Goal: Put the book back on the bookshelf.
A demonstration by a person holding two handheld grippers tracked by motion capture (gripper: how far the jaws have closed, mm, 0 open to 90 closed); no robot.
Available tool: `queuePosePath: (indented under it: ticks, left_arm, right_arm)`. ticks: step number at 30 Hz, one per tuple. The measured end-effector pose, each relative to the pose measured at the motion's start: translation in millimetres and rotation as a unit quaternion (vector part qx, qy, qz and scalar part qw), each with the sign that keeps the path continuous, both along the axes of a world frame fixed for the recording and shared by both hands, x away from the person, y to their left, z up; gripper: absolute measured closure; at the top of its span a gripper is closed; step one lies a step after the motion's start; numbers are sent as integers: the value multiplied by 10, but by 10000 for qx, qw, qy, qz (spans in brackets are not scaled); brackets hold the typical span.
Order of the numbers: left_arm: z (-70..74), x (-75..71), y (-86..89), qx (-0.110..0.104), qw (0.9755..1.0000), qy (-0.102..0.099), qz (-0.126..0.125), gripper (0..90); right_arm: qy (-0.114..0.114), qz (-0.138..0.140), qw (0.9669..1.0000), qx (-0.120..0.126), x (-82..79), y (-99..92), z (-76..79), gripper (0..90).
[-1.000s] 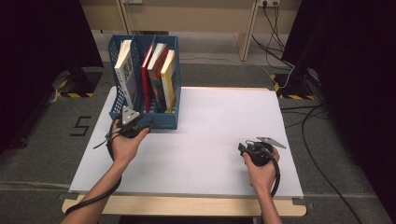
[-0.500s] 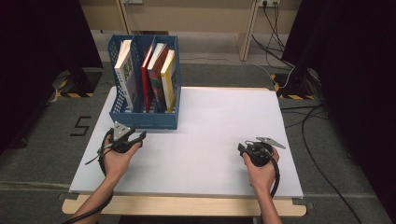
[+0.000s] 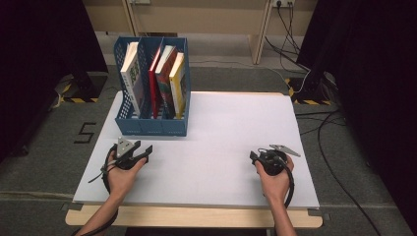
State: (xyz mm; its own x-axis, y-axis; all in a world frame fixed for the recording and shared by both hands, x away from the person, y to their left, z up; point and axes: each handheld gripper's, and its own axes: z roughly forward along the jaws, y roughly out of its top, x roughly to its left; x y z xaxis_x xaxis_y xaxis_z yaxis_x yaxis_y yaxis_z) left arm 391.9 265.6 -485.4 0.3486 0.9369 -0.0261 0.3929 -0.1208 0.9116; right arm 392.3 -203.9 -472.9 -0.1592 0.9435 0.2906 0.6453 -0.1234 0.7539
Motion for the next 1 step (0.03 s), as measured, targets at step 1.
queuePosePath:
  ticks: [1]
  left_arm:
    - [-8,-5,7,-21,10000,-17,22,450]
  right_arm:
    - [-4,-6,10000,-1,0,1,-1,533]
